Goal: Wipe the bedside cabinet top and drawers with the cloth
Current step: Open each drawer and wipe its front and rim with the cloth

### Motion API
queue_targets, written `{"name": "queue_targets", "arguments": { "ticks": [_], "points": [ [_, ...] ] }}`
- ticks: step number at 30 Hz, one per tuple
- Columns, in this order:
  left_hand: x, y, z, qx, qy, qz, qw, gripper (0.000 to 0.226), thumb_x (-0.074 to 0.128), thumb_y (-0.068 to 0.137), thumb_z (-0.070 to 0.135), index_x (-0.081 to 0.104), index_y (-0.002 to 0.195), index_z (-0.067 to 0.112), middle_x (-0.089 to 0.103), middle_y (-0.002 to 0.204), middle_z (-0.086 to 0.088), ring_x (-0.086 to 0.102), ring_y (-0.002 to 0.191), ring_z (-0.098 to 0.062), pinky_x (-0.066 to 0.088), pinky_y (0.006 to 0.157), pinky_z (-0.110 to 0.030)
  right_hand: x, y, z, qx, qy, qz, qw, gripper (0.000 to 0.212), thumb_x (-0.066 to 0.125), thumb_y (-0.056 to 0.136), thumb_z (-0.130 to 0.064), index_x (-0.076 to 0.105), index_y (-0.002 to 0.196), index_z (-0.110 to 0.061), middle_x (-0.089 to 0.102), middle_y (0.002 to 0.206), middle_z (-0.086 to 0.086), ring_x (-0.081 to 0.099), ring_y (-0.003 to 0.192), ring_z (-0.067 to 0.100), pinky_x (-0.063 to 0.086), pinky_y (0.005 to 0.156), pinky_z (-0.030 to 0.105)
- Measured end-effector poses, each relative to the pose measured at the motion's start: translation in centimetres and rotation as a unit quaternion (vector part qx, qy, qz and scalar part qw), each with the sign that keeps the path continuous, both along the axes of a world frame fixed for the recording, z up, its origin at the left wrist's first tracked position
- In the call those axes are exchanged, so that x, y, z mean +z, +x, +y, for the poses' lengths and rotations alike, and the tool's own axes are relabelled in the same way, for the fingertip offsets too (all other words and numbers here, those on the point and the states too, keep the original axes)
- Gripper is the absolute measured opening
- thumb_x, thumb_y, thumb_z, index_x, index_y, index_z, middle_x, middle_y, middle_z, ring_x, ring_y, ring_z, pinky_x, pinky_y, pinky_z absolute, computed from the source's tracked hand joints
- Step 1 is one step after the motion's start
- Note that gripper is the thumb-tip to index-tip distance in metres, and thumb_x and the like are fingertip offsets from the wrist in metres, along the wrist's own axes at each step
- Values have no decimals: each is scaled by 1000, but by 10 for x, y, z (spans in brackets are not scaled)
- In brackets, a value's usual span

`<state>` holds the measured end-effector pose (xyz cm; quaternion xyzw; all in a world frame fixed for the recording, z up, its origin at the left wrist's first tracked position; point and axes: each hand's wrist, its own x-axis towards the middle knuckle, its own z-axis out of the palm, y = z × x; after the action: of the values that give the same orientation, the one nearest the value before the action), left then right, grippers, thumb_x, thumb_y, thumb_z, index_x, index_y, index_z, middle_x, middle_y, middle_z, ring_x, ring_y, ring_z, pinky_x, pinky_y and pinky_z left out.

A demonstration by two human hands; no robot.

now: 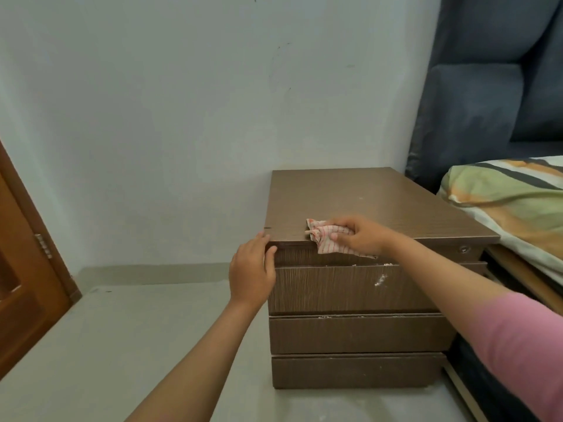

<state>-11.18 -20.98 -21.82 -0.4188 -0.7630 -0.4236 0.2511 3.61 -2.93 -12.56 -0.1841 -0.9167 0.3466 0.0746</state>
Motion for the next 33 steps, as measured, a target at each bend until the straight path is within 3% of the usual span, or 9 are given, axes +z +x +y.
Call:
{"name": "queue_targets", "arguments": {
  "ticks": [2, 4, 7, 11, 15, 23, 29, 33],
  "points": [
    [-16, 7, -6, -3, 29, 21, 999, 25, 62, 88, 16, 64, 111, 7, 61, 119, -11, 56, 111, -23, 48, 91, -32, 0, -2, -3, -6, 13, 8, 1000, 37, 49, 97, -23, 48, 133, -24, 60, 115, -4, 55, 100, 9, 41, 93, 27],
    [-27, 10, -9, -14, 25, 6, 1000, 26, 65, 85, 15, 64, 110, 8, 58, 115, -8, 56, 106, -20, 50, 86, -28, 1, -1, -6, -8, 21, 0, 1000, 41, 47, 97, -23, 43, 138, -20, 55, 124, -1, 48, 104, 9, 35, 93, 25],
    [-41, 9, -10, -26, -23, 11, 999, 27, 67, 83, 14, 65, 109, 6, 61, 104, -7, 59, 95, -20, 53, 76, -30, 0, -1, -5, -9, 19, 3, 1000, 41, 47, 97, -22, 43, 138, -19, 55, 121, -2, 48, 103, 8, 34, 90, 24],
    [-46, 6, -5, -26, -60, -3, 998, 26, 67, 83, 13, 67, 109, 6, 65, 103, -6, 58, 97, -21, 46, 80, -26, -4, -3, 1, -3, 14, 16, 1000, 39, 49, 96, -23, 47, 135, -20, 61, 121, 0, 55, 105, 12, 42, 97, 32],
    [-41, 10, 1, -21, -52, -38, 998, 22, 64, 85, 12, 67, 107, 7, 64, 101, -5, 56, 95, -18, 42, 78, -23, -6, -3, 3, -1, 15, 21, 1000, 41, 50, 96, -24, 46, 136, -19, 59, 123, 0, 54, 106, 11, 38, 92, 27],
    [-30, 6, 3, -21, -27, -91, 995, 15, 61, 83, -1, 72, 92, 5, 67, 91, -8, 61, 83, -22, 46, 74, -26, -9, -5, 7, -4, 22, 23, 1000, 40, 51, 95, -26, 47, 135, -20, 58, 125, 0, 53, 115, 16, 38, 104, 37],
    [-34, 13, -11, -35, -13, -75, 996, 16, 63, 81, -3, 73, 89, 8, 68, 87, -5, 61, 81, -19, 50, 74, -28, -9, -3, 5, -3, 11, 25, 1000, 40, 50, 96, -24, 47, 135, -20, 61, 117, -3, 56, 104, 10, 38, 89, 25],
    [-36, 21, -22, -44, -14, -70, 996, 15, 66, 80, -1, 73, 89, 10, 68, 86, -3, 60, 80, -17, 52, 72, -28, -9, -3, 3, -3, 16, 28, 999, 38, 50, 96, -23, 47, 134, -21, 61, 111, -5, 57, 99, 10, 40, 88, 27]
  ]
}}
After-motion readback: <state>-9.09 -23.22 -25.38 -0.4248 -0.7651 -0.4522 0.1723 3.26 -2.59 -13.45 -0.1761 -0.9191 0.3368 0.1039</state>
